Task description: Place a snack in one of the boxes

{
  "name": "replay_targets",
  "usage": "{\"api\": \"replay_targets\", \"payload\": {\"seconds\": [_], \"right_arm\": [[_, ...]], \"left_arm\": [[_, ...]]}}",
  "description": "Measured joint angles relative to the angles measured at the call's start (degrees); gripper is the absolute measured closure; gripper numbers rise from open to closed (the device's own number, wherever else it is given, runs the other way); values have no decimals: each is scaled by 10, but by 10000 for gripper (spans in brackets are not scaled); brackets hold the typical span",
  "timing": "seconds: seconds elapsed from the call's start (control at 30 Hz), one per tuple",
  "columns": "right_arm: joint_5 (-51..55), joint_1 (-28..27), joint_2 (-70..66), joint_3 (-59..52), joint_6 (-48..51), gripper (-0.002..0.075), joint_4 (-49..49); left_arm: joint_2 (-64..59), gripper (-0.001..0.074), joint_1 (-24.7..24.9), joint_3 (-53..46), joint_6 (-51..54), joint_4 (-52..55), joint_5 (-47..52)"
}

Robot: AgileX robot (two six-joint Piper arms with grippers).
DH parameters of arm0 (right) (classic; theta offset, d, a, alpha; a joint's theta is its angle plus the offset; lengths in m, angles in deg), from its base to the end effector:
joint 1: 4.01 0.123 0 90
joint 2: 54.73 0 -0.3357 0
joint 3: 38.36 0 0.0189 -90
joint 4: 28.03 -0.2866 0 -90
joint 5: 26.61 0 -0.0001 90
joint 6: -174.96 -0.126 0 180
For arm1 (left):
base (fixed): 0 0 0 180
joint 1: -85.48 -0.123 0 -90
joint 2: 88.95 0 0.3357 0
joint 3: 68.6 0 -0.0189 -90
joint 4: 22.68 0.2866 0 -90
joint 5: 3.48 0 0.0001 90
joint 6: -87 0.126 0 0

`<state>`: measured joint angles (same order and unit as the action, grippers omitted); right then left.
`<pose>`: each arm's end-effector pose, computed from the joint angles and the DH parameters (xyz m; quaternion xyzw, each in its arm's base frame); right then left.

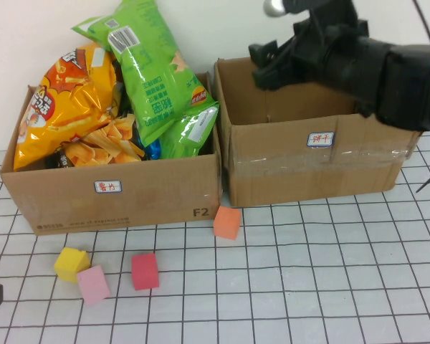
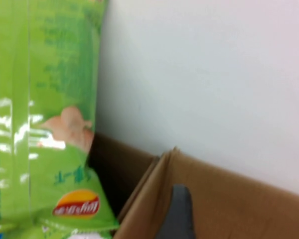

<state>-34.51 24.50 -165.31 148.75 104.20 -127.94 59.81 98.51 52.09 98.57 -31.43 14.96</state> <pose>0.4666 0.2342 0.3569 -0.2166 0.7615 0.0488 0.6089 0.1144 -0.0327 0.2726 0.1290 0.8026 -0.0690 0.5782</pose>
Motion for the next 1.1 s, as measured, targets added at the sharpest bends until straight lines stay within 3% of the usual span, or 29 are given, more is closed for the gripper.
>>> {"api": "replay_targets", "payload": {"seconds": [0.13, 0.2, 0.27, 0.4, 0.5, 0.57, 0.67, 0.8, 0.93, 1.1], "right_arm": [[4, 3, 33, -9, 6, 157, 0], [17, 11, 64, -28, 14, 197, 0], [44, 21, 98, -60, 30, 299, 0], [137, 35, 176, -147, 51, 576, 0], [214, 38, 234, -219, 28, 685, 37], [267, 38, 264, -259, -32, 709, 112], [379, 38, 297, -291, -166, 720, 310], [515, 40, 321, -296, -420, 726, 651], [578, 40, 338, -307, -686, 726, 944], [506, 39, 403, -378, -827, 726, 1068]], "left_arm": [[0, 736, 0, 0, -1, 0, 0], [0, 736, 0, 0, -4, 0, 0], [0, 736, 0, 0, -4, 0, 0], [0, 736, 0, 0, -7, 0, 0], [0, 736, 0, 0, -8, 0, 0], [0, 736, 0, 0, -8, 0, 0], [0, 736, 0, 0, -8, 0, 0], [0, 736, 0, 0, -8, 0, 0], [0, 736, 0, 0, -8, 0, 2], [0, 736, 0, 0, -8, 0, 5]]}}
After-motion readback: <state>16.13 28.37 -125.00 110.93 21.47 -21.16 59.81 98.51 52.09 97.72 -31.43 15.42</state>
